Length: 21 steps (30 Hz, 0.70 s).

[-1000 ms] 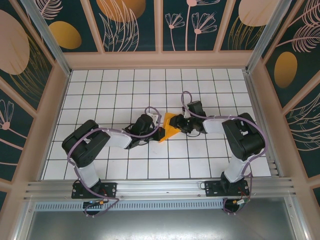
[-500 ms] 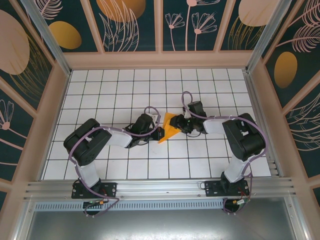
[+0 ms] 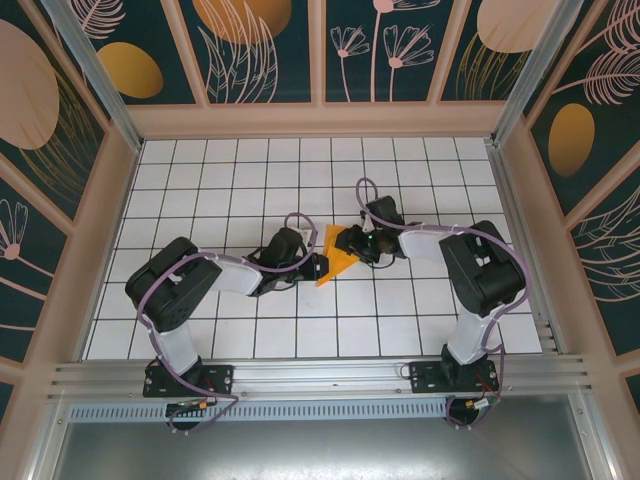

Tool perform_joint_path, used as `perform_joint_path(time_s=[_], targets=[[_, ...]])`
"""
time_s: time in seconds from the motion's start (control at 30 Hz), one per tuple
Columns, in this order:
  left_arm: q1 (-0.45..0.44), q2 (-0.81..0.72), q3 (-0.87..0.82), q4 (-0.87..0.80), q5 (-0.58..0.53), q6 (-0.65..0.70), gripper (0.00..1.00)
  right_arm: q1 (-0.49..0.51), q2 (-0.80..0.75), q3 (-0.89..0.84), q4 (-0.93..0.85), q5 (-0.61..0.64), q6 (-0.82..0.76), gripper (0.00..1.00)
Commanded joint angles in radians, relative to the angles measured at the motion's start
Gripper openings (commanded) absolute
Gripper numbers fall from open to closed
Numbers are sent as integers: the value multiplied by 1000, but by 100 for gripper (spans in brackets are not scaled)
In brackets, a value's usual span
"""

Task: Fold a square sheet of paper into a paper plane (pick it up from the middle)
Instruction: Fourth fold the wing at the center of the table.

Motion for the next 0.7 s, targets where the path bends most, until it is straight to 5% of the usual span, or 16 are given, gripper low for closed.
perform_joint_path(time_s=[0.0,0.2,0.47,0.67], targets=[[17,-64,-15,1,13,3,31,13,76,11,-127,125,-27,47],[40,-142,-27,-32,-28,-5,38,26,115,49,-189,166,-38,50],[42,-122,-25,33,47,-16,27,33,149,73,-227,185,-45,54],[42,-89,-5,-10,23,-27,34,33,154,76,-227,181,-46,55]])
